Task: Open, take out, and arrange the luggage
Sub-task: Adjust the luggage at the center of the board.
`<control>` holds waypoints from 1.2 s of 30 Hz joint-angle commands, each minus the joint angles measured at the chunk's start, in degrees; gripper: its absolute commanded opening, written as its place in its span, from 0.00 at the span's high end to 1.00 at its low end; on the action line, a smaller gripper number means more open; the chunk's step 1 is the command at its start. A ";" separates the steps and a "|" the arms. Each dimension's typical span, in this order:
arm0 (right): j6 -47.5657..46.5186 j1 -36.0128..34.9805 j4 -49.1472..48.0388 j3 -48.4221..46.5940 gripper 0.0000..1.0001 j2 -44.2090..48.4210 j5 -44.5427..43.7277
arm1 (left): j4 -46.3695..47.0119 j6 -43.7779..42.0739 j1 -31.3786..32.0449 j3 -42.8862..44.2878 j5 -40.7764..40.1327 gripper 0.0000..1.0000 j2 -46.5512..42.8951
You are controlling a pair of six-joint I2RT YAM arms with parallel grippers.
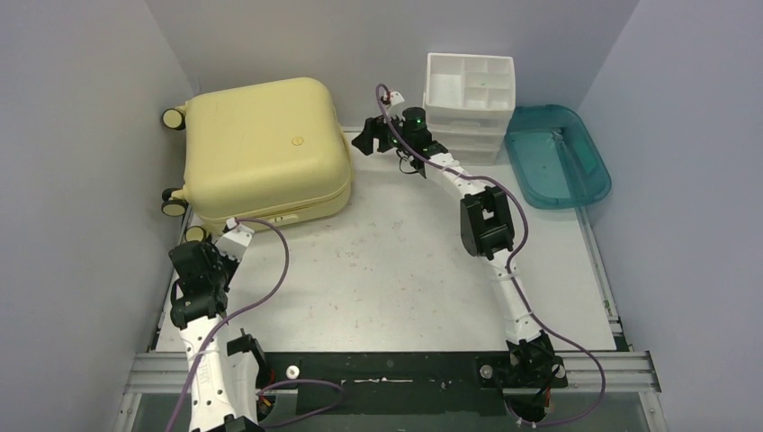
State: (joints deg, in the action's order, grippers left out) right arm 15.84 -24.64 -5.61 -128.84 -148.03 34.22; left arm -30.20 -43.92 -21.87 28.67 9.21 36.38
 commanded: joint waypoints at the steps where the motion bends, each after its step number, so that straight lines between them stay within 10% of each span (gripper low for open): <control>1: -2.08 -2.82 -3.56 -6.30 0.23 -2.96 -4.93 | -0.63 3.20 -1.54 3.01 2.64 1.00 0.01; 15: -15.39 -7.90 4.54 -12.08 0.29 -8.64 -20.60 | -1.77 4.65 -2.57 3.38 4.92 1.00 -0.26; 29: -16.32 -13.17 12.00 11.64 0.63 6.44 -2.17 | 1.73 8.49 -1.77 9.06 -4.20 1.00 -2.22; 36: -14.18 -15.10 11.11 21.85 0.63 14.59 -1.16 | 3.27 6.00 -1.77 10.42 -3.01 0.57 -4.24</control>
State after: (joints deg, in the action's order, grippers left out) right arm -0.75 -35.75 -2.04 -112.29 -138.37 24.69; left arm -30.50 -36.93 -23.73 36.42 6.11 33.04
